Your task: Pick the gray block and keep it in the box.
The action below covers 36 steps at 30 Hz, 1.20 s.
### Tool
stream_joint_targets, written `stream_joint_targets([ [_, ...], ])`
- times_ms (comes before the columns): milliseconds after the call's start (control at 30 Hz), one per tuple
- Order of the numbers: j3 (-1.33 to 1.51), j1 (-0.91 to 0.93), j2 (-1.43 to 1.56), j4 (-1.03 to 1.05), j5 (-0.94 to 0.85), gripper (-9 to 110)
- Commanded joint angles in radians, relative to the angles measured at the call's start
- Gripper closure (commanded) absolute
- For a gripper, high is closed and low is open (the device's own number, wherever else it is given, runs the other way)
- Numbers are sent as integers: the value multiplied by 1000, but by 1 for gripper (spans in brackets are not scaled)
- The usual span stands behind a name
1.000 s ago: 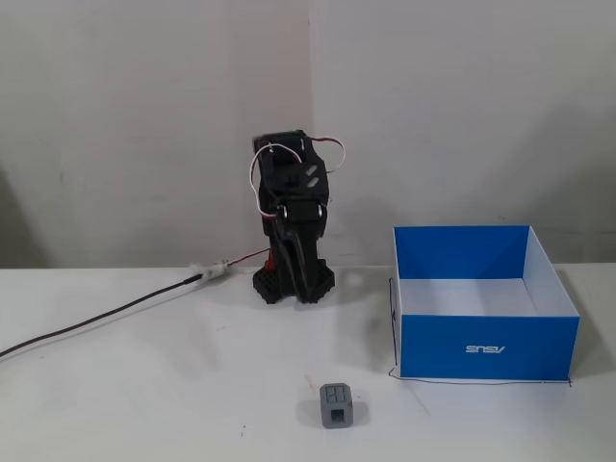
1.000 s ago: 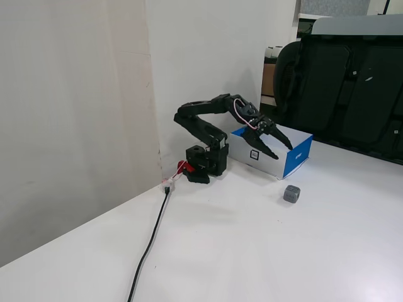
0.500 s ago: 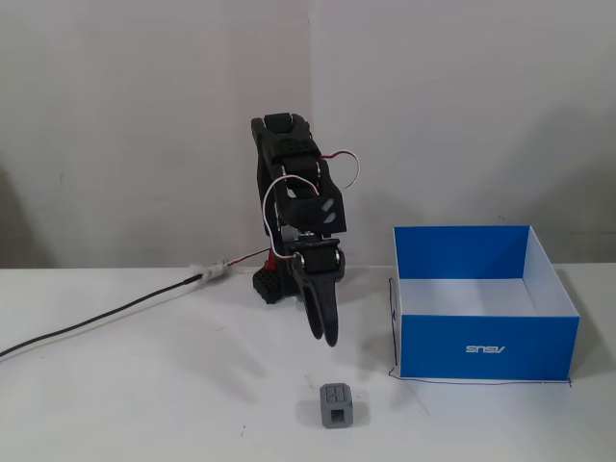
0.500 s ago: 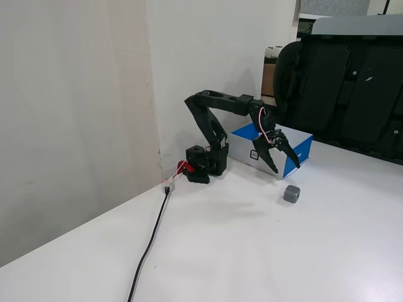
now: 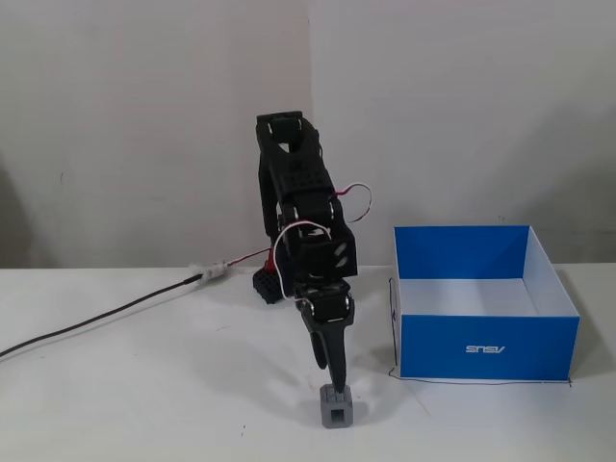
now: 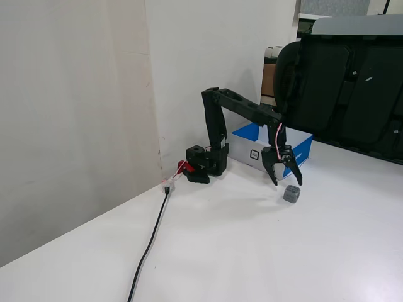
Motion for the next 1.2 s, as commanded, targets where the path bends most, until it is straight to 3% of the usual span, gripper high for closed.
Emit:
stream_joint_targets([
  [0,-92,0,-6,-25,12,72],
  [500,-279,17,-299,-40,12,71],
  [533,-279,15,-301,-40,14,72],
  [667,-282,17,-301,-38,14,101],
  [867,-331,32,-282,26,12,101],
  [1167,-377,12,17,164,12,101],
])
